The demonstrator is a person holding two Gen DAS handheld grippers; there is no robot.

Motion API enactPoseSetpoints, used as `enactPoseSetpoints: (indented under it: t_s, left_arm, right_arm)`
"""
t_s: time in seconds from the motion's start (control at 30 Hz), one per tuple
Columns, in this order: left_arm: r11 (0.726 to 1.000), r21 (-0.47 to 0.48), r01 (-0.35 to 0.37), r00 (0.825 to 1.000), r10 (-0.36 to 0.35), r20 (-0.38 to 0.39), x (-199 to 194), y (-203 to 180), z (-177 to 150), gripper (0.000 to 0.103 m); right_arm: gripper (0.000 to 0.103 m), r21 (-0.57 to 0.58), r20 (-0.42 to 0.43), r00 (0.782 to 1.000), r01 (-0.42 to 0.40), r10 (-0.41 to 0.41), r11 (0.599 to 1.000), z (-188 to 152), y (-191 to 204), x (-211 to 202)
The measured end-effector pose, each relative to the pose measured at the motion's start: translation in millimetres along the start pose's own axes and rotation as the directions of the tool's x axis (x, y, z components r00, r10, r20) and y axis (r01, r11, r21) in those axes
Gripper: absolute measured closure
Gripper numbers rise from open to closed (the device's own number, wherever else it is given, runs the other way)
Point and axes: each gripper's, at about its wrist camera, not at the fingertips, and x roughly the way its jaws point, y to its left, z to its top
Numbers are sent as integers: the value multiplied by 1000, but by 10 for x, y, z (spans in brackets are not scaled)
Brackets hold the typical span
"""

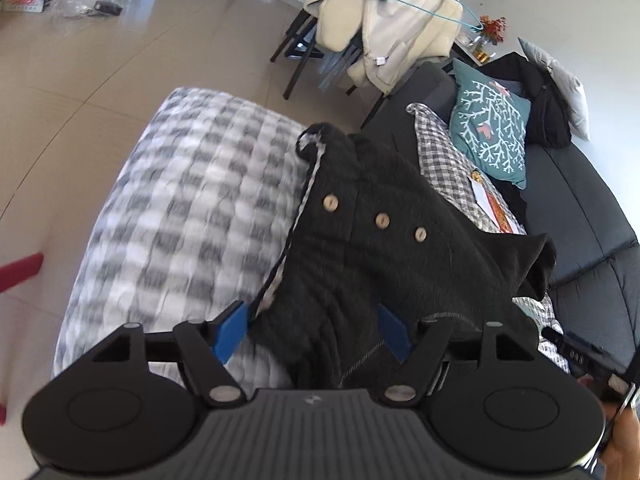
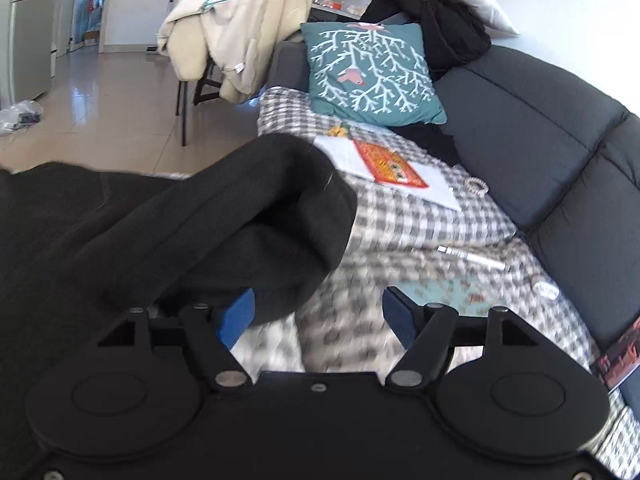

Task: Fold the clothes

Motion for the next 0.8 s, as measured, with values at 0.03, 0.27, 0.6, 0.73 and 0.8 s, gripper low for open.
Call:
enactPoseSetpoints:
  t_s: [0.03, 0.27, 0.6, 0.73, 0.8]
  left_arm:
    - [1000, -18, 4, 1000, -4, -6, -24, 25, -54, 31]
    - [988, -121, 94, 996, -94, 2, 15, 102, -207, 32]
    - [942, -262, 208, 978, -203, 48, 347, 143, -241, 60]
    - [943, -273, 189, 982, -180, 61, 366, 113, -260, 74]
    - [943, -272, 191, 981, -177, 75, 354, 99, -267, 78]
  right_arm:
    - [30, 1, -4, 1000, -11, 11, 1000, -82, 23, -70]
    - [30, -29, -13, 998, -62, 61, 998, -504, 187, -507]
    - [29, -70, -5, 989, -147, 147, 987, -1002, 283, -909]
    - [29, -103, -14, 980, -199, 199, 975, -1248, 261, -1101]
    - [29, -100, -27, 972, -235, 234, 967, -1349, 222, -1152]
